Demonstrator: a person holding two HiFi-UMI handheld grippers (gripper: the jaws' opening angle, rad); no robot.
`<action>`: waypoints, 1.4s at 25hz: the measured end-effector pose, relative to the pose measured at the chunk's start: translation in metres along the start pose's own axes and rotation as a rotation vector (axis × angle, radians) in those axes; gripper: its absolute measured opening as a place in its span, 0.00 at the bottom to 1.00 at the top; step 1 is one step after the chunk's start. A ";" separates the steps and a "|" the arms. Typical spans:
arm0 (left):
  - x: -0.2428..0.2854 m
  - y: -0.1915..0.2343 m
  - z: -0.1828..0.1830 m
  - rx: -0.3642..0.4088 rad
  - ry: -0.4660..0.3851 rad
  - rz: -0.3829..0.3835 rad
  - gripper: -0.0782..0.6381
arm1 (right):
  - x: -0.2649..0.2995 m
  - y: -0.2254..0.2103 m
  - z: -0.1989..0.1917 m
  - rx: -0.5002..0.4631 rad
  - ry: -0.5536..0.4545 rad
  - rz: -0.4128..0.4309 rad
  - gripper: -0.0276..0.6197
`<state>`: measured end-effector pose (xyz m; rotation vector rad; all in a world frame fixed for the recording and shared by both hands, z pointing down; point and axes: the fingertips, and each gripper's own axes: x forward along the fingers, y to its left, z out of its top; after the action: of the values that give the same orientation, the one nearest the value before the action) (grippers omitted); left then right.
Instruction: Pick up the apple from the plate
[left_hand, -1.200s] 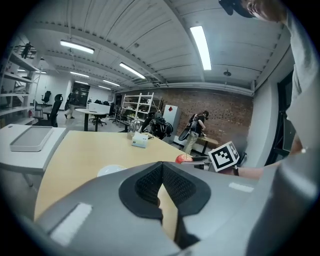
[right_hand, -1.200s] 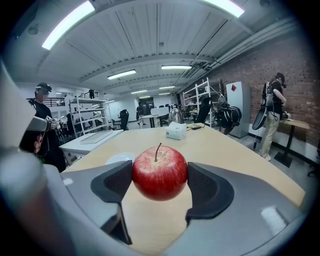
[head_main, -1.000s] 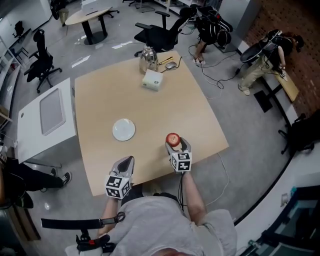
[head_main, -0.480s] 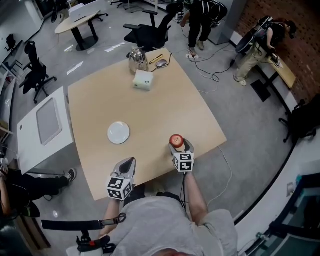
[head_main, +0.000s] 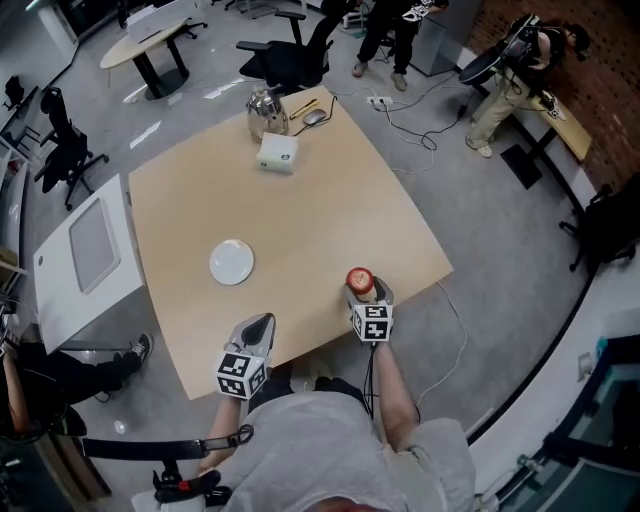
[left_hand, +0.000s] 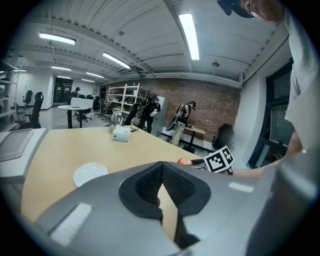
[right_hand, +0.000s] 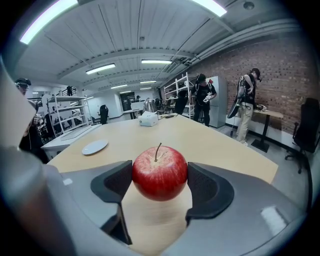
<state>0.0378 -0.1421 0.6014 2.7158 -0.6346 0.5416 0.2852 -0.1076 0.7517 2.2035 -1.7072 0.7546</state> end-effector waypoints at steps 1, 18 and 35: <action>0.001 -0.001 -0.002 0.001 0.004 -0.002 0.13 | 0.000 -0.002 -0.004 0.000 0.002 -0.004 0.59; 0.000 -0.007 -0.014 0.014 0.043 -0.008 0.13 | 0.006 -0.011 -0.040 -0.011 0.048 -0.019 0.59; -0.004 -0.007 -0.012 0.011 0.037 0.001 0.13 | 0.008 -0.009 -0.042 -0.008 0.028 -0.012 0.62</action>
<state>0.0342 -0.1303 0.6088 2.7095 -0.6248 0.5959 0.2855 -0.0908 0.7919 2.1860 -1.6795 0.7706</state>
